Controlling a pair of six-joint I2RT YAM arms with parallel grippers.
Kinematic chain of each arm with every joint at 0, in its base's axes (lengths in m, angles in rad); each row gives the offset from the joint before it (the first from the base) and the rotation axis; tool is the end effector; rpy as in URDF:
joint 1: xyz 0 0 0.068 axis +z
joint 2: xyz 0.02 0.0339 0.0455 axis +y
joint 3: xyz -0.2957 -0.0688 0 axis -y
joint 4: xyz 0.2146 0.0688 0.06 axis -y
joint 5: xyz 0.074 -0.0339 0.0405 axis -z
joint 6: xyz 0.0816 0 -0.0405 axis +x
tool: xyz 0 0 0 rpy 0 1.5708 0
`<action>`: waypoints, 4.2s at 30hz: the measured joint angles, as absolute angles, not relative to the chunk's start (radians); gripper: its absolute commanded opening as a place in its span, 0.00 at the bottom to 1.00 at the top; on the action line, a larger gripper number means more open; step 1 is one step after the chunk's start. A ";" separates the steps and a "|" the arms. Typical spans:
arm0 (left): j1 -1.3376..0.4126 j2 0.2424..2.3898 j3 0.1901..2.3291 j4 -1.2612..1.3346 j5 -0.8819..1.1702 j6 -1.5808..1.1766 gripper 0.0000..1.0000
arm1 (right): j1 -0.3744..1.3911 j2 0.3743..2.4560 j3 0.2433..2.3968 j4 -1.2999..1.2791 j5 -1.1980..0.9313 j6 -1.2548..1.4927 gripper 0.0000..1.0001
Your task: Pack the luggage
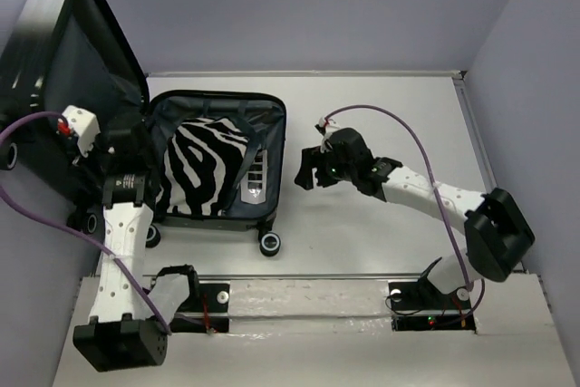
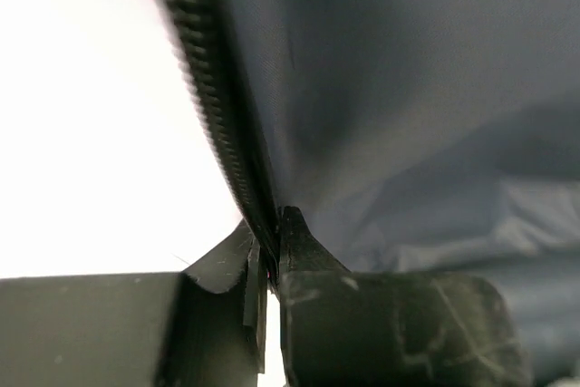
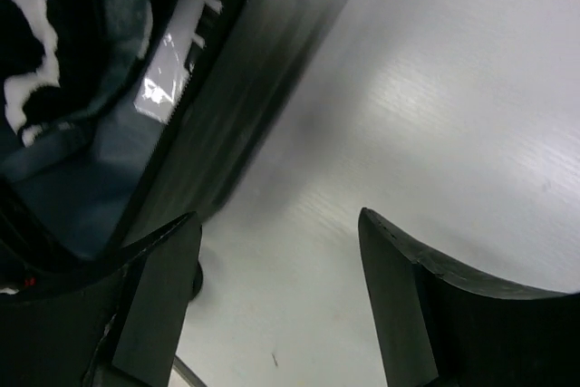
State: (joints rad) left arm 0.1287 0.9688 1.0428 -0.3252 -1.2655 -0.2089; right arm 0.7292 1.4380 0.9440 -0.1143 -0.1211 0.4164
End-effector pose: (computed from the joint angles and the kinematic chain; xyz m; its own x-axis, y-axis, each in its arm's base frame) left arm 0.1463 0.0974 0.4084 -0.0431 -0.0684 -0.9967 -0.9851 0.1690 0.0310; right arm 0.2361 0.2242 0.2691 -0.6872 -0.0755 -0.7226 -0.5001 0.7706 0.3951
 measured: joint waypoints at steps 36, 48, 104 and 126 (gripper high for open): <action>-1.336 0.680 0.896 -0.418 -0.984 -0.184 0.67 | 0.661 1.945 1.379 0.035 -0.143 0.749 0.07; -1.336 0.657 1.222 -0.364 -1.004 -0.263 0.61 | 0.662 1.883 1.264 0.114 -0.113 0.756 0.07; 0.233 1.101 0.511 0.113 0.101 -0.718 0.51 | 0.299 1.686 1.063 -0.156 -0.184 0.442 0.07; -0.426 0.758 0.294 0.105 -0.400 -0.868 0.53 | 0.266 2.128 1.753 -0.307 -0.104 0.310 0.60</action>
State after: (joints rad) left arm -0.4263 0.7582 0.2939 0.1055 -0.4000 -0.8677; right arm 0.2661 2.1277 1.7535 -0.3069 -0.1043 0.3096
